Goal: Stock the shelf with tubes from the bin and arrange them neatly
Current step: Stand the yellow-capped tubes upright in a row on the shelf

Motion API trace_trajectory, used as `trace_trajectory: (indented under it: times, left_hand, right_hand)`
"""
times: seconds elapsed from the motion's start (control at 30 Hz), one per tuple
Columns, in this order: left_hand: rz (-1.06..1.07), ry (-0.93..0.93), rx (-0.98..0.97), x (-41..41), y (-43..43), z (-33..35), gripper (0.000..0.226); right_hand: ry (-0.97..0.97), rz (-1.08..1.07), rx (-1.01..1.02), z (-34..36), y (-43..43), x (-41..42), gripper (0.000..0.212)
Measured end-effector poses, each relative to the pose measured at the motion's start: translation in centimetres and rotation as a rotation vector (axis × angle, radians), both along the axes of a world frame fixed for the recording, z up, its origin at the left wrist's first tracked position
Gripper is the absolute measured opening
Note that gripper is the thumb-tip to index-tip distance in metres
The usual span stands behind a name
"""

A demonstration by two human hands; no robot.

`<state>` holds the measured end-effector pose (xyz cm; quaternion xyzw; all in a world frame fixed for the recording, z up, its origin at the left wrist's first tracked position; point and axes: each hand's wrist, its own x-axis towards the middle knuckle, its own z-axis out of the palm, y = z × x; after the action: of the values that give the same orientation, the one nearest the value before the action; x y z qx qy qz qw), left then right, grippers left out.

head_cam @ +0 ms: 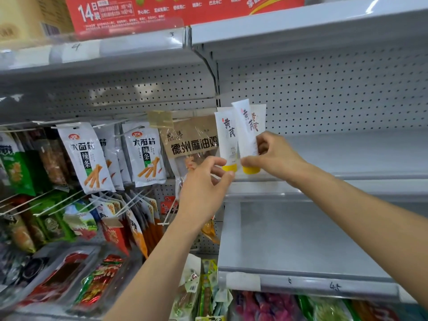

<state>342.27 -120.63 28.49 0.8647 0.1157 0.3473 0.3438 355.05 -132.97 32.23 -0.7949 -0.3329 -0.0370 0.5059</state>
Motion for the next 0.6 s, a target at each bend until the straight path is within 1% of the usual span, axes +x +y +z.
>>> trace_trajectory:
  times: [0.07,0.13,0.23,0.33,0.5,0.6]
  left_hand:
    - [0.091,0.052,0.200,0.1,0.2,-0.4,0.027]
    - [0.131,0.079,0.284,0.3,0.3,-0.9,0.026]
    - [0.142,0.100,0.323,0.5,0.3,-1.4,0.024]
    - [0.139,0.105,0.336,0.7,0.2,-1.4,0.024]
    - [0.149,0.119,0.327,1.2,-0.1,-1.6,0.024]
    - [0.160,0.122,0.325,1.6,-0.5,-1.7,0.024]
  right_hand:
    - [-0.002,-0.048,0.011,0.0,-0.1,1.1,0.044]
    - [0.002,-0.077,-0.007,-0.3,-0.1,2.1,0.044]
    - [0.007,-0.127,-0.070,-0.9,0.0,3.4,0.047]
    - [0.018,-0.141,-0.090,-1.2,0.3,4.2,0.046]
    - [-0.014,-0.120,-0.112,-1.2,0.9,4.4,0.044]
    - [-0.006,-0.115,-0.130,-1.3,1.0,4.6,0.048]
